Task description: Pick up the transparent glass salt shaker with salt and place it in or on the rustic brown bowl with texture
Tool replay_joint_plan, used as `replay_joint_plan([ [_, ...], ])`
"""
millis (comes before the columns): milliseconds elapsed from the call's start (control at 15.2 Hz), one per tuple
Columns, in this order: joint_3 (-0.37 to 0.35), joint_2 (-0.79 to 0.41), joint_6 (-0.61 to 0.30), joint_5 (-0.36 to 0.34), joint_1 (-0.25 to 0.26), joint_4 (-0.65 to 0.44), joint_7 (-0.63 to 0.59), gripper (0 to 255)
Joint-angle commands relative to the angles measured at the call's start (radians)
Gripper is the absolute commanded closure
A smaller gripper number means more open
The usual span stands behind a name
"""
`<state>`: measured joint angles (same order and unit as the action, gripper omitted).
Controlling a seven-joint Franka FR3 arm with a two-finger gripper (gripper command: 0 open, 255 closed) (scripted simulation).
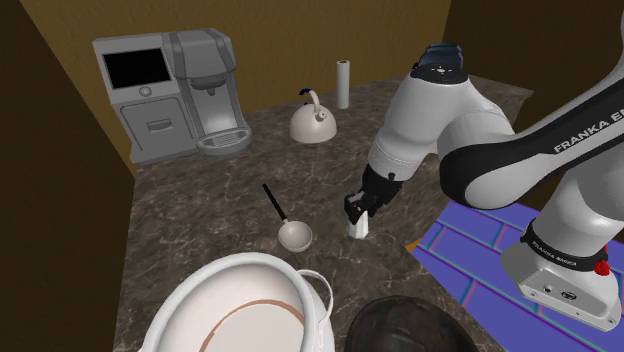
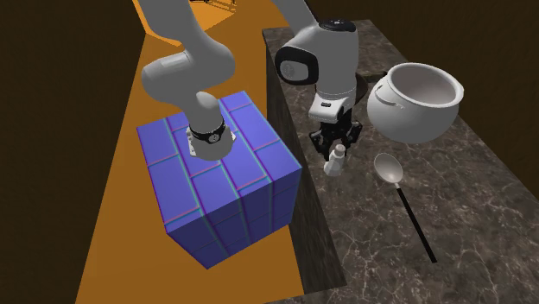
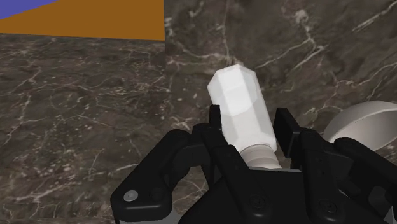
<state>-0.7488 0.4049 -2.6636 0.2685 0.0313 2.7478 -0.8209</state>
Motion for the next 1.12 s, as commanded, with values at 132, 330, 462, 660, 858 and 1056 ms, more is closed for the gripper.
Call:
replay_joint_plan([
  [132,0.028,0.04,0.055,0.014,0.021,-0.015,0.017,255],
  [330,0.052,0.077,0.11,0.023,0.036,-0.033,0.029,255],
  [462,0.067,0.1,0.145,0.026,0.043,-0.046,0.036,255],
  [660,0.088,0.131,0.197,0.028,0.052,-0.067,0.045,255],
  [858,0.107,0.159,0.247,0.027,0.058,-0.09,0.052,255],
  [1056,0.125,0.183,0.296,0.025,0.062,-0.115,0.058,255],
])
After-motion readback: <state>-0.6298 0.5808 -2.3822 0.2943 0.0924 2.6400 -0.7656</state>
